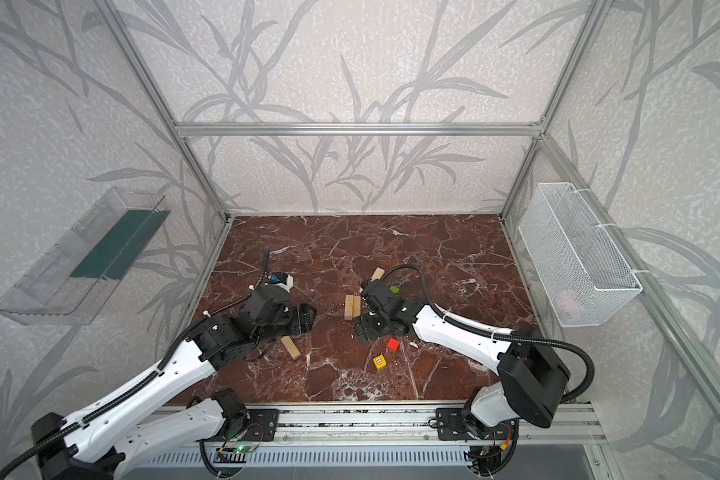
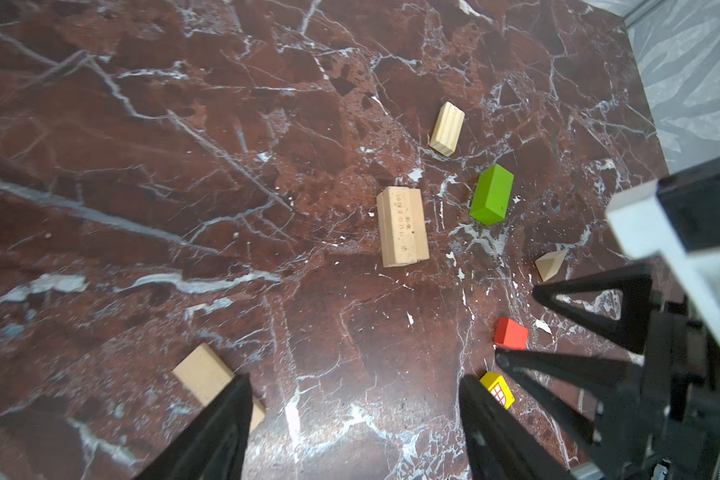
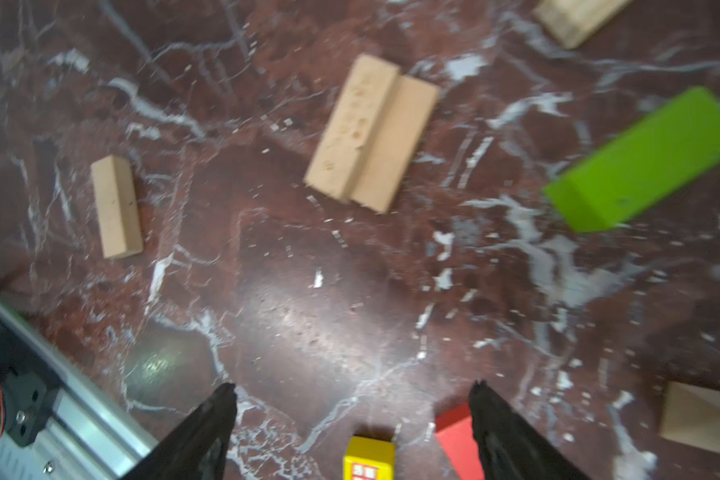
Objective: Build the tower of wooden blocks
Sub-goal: 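Grasp a small plain wooden block with the right gripper while the left arm retracts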
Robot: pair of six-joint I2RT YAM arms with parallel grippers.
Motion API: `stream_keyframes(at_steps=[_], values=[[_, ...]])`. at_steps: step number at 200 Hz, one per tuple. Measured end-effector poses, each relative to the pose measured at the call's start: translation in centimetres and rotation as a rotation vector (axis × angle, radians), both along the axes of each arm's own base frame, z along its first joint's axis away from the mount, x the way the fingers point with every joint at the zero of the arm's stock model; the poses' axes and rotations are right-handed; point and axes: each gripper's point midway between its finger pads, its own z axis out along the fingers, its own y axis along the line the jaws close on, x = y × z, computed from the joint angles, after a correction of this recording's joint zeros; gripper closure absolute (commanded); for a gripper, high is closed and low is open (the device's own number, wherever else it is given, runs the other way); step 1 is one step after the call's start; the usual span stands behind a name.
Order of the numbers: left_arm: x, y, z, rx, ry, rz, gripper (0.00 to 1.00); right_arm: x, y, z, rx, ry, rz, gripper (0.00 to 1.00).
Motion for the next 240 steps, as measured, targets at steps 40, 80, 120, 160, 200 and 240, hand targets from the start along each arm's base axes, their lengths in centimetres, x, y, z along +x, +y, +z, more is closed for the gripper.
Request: stream_keyframes(at_steps=[40,80,120,160,200,240], values=[[-2.5,4.5,0.5,0.05,0.003,0.119,0.23,-3.0,6.9,-0.8,0.027,-0.022,0.17,0.22],[-4.6,8.0,0.8,0.073,0.011,0.222,0.23,-3.3,12.6,-1.9,0.053,-0.042,0.262,0.3],[-6.3,10.5,2.4,0.05,-0.027,0.288,0.22,-2.8,16.5,-3.5,0.058,-0.036,0.316,0.36],[-7.2,11.9,2.5,0.057,-0.025,0.327,0.22,-2.2,19.1,-4.4,0.041,-0.035,0.35,0.42],[-7.7,12.4,2.4,0.056,-0.018,0.341,0.21,-2.4,20.0,-5.7,-0.018,-0.025,0.377,0.47],[-7.9,12.6,2.4,0.058,-0.017,0.348,0.19,-2.7,20.3,-6.7,-0.088,-0.029,0.401,0.52]])
